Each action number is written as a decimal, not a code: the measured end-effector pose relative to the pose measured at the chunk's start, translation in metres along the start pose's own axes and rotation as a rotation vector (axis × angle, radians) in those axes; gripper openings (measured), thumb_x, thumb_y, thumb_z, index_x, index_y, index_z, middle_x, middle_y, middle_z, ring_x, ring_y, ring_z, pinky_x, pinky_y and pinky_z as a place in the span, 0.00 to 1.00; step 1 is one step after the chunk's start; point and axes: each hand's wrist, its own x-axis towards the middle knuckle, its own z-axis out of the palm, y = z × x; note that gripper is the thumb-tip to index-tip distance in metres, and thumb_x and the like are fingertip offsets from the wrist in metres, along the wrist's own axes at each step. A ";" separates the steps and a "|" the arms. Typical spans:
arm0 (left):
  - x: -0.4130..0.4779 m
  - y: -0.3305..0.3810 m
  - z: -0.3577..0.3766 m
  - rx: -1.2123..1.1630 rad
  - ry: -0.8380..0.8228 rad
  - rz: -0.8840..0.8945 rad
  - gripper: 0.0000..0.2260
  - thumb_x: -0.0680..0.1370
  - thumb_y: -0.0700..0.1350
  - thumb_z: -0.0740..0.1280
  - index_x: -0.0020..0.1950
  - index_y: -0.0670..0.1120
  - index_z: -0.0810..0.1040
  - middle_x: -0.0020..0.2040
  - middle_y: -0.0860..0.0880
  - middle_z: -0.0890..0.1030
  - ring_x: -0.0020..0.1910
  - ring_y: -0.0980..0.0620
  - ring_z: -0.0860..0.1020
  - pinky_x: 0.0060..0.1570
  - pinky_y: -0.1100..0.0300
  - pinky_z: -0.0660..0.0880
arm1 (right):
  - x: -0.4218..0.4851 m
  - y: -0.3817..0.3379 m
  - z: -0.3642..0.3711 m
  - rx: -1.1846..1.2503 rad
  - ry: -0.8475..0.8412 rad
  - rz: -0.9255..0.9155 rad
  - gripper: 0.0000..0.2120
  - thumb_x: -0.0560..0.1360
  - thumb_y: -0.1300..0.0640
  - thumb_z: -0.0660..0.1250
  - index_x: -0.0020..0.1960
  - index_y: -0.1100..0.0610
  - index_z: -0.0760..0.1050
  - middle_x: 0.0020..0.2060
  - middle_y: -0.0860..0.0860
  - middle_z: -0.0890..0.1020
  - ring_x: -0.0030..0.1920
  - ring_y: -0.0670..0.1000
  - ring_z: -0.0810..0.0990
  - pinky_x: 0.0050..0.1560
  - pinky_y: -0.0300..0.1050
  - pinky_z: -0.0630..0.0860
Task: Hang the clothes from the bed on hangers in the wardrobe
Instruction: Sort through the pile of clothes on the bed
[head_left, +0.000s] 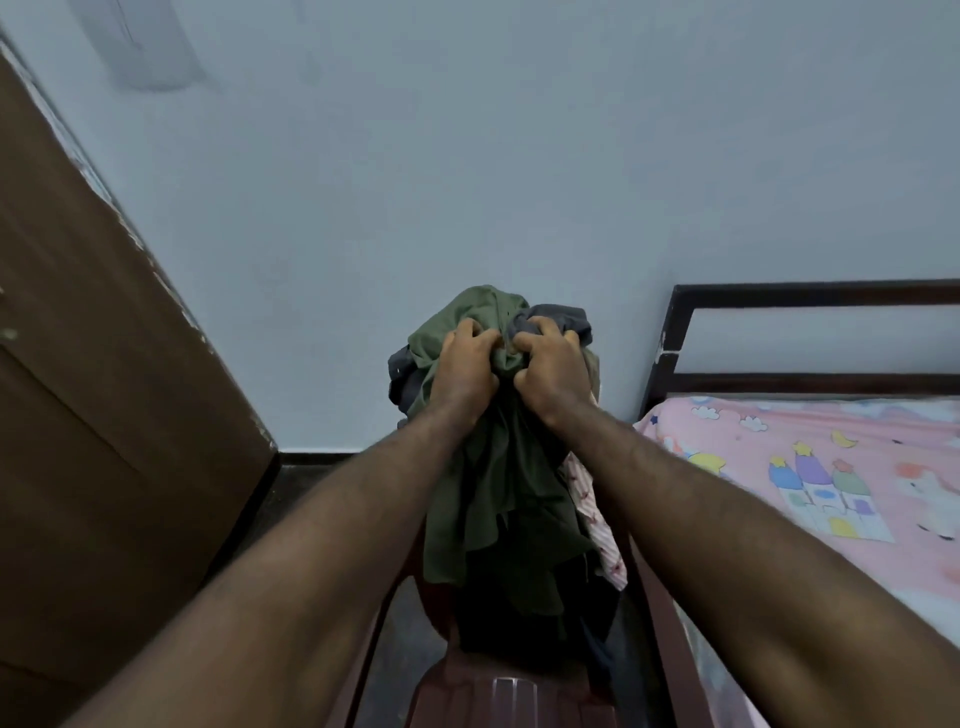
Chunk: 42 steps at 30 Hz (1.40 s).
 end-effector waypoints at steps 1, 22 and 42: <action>-0.004 0.006 -0.012 -0.007 0.016 0.019 0.14 0.69 0.30 0.61 0.50 0.42 0.77 0.52 0.45 0.71 0.52 0.46 0.70 0.44 0.61 0.63 | -0.005 -0.008 -0.013 -0.011 0.020 -0.012 0.19 0.69 0.67 0.63 0.56 0.52 0.81 0.68 0.49 0.72 0.61 0.61 0.70 0.53 0.46 0.69; -0.227 0.112 -0.111 -0.255 0.029 0.373 0.16 0.69 0.32 0.63 0.53 0.45 0.78 0.54 0.45 0.72 0.53 0.45 0.72 0.52 0.53 0.73 | -0.264 -0.063 -0.159 -0.215 0.228 0.103 0.16 0.65 0.62 0.61 0.48 0.46 0.77 0.60 0.47 0.73 0.53 0.57 0.69 0.47 0.55 0.78; -0.446 0.421 0.002 -0.441 -0.331 0.877 0.16 0.66 0.33 0.64 0.52 0.43 0.78 0.53 0.42 0.73 0.48 0.39 0.74 0.50 0.48 0.74 | -0.591 0.108 -0.348 -0.398 0.436 0.681 0.18 0.64 0.61 0.60 0.49 0.46 0.77 0.64 0.46 0.72 0.56 0.59 0.69 0.52 0.57 0.77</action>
